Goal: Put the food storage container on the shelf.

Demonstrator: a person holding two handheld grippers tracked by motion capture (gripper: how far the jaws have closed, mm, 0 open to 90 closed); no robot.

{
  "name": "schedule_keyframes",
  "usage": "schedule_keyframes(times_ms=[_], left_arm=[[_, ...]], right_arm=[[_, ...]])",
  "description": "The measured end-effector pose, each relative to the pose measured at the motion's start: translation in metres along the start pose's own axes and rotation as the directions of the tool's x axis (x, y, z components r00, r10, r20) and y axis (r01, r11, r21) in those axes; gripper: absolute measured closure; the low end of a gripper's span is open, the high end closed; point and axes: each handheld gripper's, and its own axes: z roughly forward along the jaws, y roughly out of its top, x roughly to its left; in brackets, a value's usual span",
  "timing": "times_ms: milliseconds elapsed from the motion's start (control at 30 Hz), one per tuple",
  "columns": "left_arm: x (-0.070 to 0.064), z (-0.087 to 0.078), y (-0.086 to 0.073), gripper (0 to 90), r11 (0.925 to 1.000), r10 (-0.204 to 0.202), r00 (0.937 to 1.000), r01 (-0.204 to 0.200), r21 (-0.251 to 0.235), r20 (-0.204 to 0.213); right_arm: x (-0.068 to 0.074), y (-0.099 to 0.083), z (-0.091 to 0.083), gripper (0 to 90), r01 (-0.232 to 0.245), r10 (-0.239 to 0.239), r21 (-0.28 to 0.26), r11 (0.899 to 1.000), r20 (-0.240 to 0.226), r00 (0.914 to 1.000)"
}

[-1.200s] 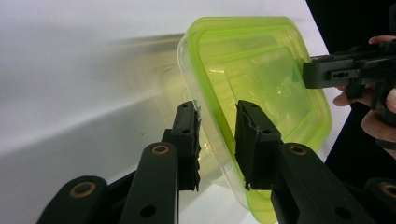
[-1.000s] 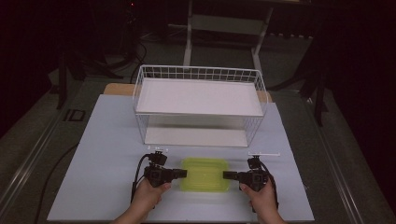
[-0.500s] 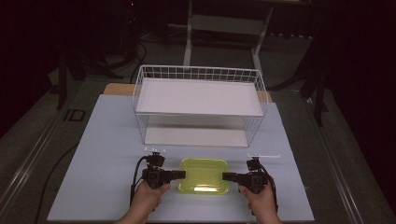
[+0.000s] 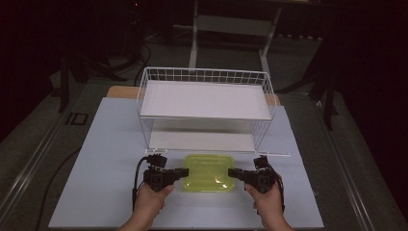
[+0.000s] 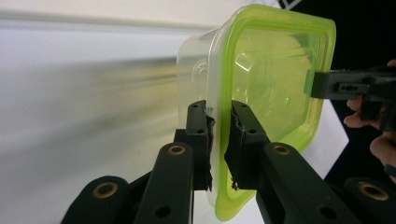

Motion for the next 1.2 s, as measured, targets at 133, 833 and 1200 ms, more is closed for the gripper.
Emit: schedule_keyframes(times_ms=[133,833,1200], left_arm=[[0.002,0.000,0.010,80.5,0.9984,0.024,0.9996,-0.025,-0.050,-0.014],[0.035,0.034,0.057,79.4,0.9873,0.077,0.9954,-0.084,-0.135,-0.058],[0.047,0.055,0.063,78.0,0.9853,0.084,0.9924,-0.096,-0.141,-0.091]], right_arm=[[0.000,0.011,0.004,79.3,0.002,-0.002,-0.033,0.999,0.005,1.0000],[-0.010,0.062,0.039,77.6,0.059,-0.043,-0.138,0.989,0.115,0.9925],[-0.027,0.066,0.061,76.4,0.025,-0.006,-0.121,0.992,0.155,0.9879]])
